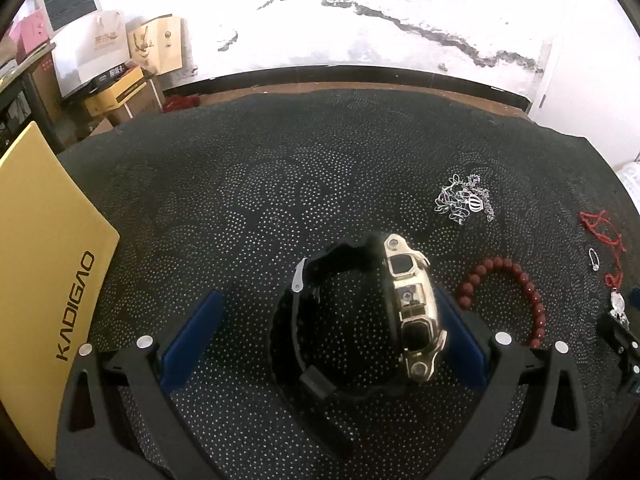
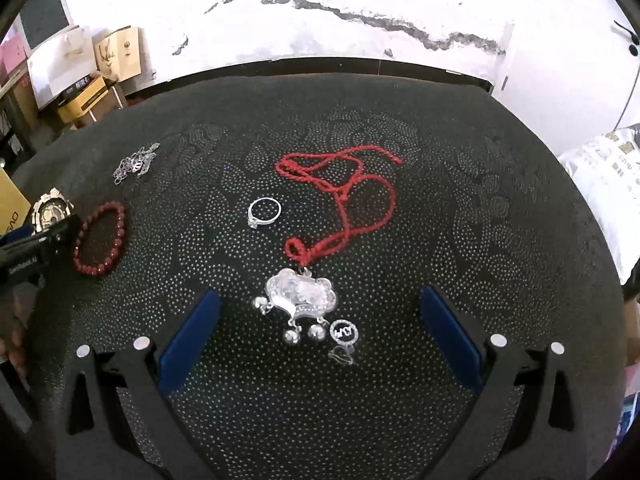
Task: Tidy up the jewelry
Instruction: 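Reach left gripper to the watch while right gripper reaches the silver pendant, then lift the watch with left gripper while right gripper lifts the red-cord pendant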
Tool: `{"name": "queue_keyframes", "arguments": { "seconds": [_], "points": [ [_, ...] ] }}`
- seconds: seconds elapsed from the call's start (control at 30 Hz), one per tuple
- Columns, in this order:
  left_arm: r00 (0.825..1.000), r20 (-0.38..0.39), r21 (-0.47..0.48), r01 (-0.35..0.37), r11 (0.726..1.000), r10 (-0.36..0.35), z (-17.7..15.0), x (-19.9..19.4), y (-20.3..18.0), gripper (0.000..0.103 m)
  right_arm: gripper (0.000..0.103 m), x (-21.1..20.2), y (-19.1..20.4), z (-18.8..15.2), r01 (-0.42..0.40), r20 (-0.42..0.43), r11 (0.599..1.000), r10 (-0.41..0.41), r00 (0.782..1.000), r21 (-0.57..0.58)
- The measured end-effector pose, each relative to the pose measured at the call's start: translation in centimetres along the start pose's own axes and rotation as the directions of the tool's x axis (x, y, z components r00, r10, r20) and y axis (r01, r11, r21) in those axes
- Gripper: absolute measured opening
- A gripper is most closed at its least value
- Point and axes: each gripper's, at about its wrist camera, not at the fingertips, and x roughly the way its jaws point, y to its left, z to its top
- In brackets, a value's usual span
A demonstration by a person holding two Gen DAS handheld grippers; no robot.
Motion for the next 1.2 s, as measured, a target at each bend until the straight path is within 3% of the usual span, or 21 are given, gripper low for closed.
{"name": "queue_keyframes", "arguments": {
  "seconds": [0.1,0.2,0.3,0.33,0.37,0.6,0.63,0.87,1.2],
  "points": [
    [1.000,0.001,-0.006,-0.002,1.000,0.002,-0.1,-0.1,0.0,0.096,0.094,-0.4,-0.1,-0.2,-0.002,0.004,1.000,0.002,1.000,0.001],
    [1.000,0.011,0.000,0.000,1.000,0.000,-0.4,-0.5,-0.2,0.086,0.080,-0.9,0.4,-0.5,-0.016,0.015,1.000,0.017,1.000,-0.016],
    [1.000,0.030,0.037,0.007,0.999,-0.009,-0.8,-1.2,-1.3,0.068,0.060,-1.4,1.0,-0.5,-0.030,0.033,0.999,0.031,0.999,-0.037],
    [0.999,0.033,0.045,0.008,0.999,-0.009,-0.9,-1.3,-1.5,0.061,0.038,-1.5,1.0,-0.5,-0.032,0.038,0.999,0.033,0.999,-0.040],
    [0.999,0.031,0.046,0.007,0.999,-0.008,-0.9,-1.5,-1.7,0.060,0.032,-1.5,1.1,-0.5,-0.039,0.037,0.998,0.041,0.998,-0.042],
    [1.000,0.017,0.041,-0.002,0.999,0.001,-0.9,-1.9,-1.7,0.055,0.024,-1.6,1.0,-0.4,-0.034,0.040,0.998,0.036,0.999,-0.043],
    [1.000,0.017,0.042,-0.003,0.999,0.002,-1.0,-2.1,-1.8,0.055,0.010,-1.7,1.0,-0.3,-0.034,0.040,0.999,0.036,0.999,-0.039],
    [0.999,0.044,0.053,-0.002,0.999,0.000,-0.5,-3.9,-1.7,0.055,0.010,-3.1,1.0,0.0,-0.048,0.062,0.998,0.051,0.997,-0.042],
    [0.998,0.052,0.024,0.019,1.000,-0.020,0.5,-11.0,0.2,0.055,0.010,-10.5,2.4,2.2,-0.087,0.147,0.995,0.094,0.985,-0.054]
  ]
}}
